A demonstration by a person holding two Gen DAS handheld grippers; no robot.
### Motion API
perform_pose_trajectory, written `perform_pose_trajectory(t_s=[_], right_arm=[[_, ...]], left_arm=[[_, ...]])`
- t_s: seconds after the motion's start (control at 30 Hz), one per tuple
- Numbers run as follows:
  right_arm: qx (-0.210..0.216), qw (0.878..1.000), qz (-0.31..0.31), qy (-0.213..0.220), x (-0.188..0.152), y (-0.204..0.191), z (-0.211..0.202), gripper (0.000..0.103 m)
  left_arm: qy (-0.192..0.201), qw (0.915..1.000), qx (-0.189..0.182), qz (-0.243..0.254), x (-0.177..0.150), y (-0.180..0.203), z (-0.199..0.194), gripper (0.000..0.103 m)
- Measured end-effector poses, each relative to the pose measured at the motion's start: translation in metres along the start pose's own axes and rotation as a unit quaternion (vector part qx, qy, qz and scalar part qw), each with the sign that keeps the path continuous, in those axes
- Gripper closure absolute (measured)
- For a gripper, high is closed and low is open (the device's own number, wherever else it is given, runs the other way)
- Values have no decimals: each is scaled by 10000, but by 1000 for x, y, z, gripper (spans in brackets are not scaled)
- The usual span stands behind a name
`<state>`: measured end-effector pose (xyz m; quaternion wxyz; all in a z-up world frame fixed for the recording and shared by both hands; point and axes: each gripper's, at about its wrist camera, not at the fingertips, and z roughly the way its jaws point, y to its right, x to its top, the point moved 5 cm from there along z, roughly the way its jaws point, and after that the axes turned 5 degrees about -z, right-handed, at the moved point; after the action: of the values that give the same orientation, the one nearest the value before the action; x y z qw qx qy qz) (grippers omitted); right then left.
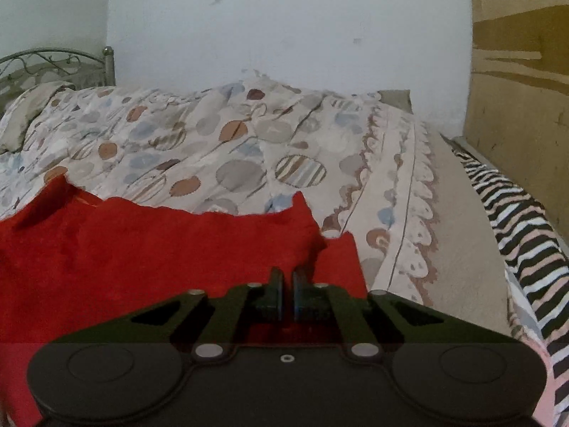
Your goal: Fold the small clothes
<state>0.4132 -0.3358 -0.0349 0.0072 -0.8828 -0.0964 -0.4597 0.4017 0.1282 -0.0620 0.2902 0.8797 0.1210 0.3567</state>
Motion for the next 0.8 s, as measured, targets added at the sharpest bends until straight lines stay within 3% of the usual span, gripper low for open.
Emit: perform_pose_trajectory(t_s=[0.17,0.33,0.4,0.47,0.6,0.77,0.8], right_arm=[[-196,9997,5,-177,-13,-4,6,98],[-187,9997,-84,-153,-17,-5,1,97],[-184,9997,-84,-166,-15,-5,1,89],[-131,9998,-63,-147,-8,-4,3,80],[11,10000,-55,-47,14,-1,12,51],[-123,9991,-385,-93,39,-2,48,48],[-232,9987,-443,-133,42,-1,57,49]], left_arm=[[26,10000,-2,-53,-2,-3,9,96],[112,9977,-27,667,-3,14,2,82],[95,9967,53,798,-1,18,1,61],[241,9947,180,985,2,23,-1,49],[520,9915,189,1173,15,33,2,38],[587,9862,191,1535,33,50,35,36],[532,9862,196,1555,37,52,44,41]])
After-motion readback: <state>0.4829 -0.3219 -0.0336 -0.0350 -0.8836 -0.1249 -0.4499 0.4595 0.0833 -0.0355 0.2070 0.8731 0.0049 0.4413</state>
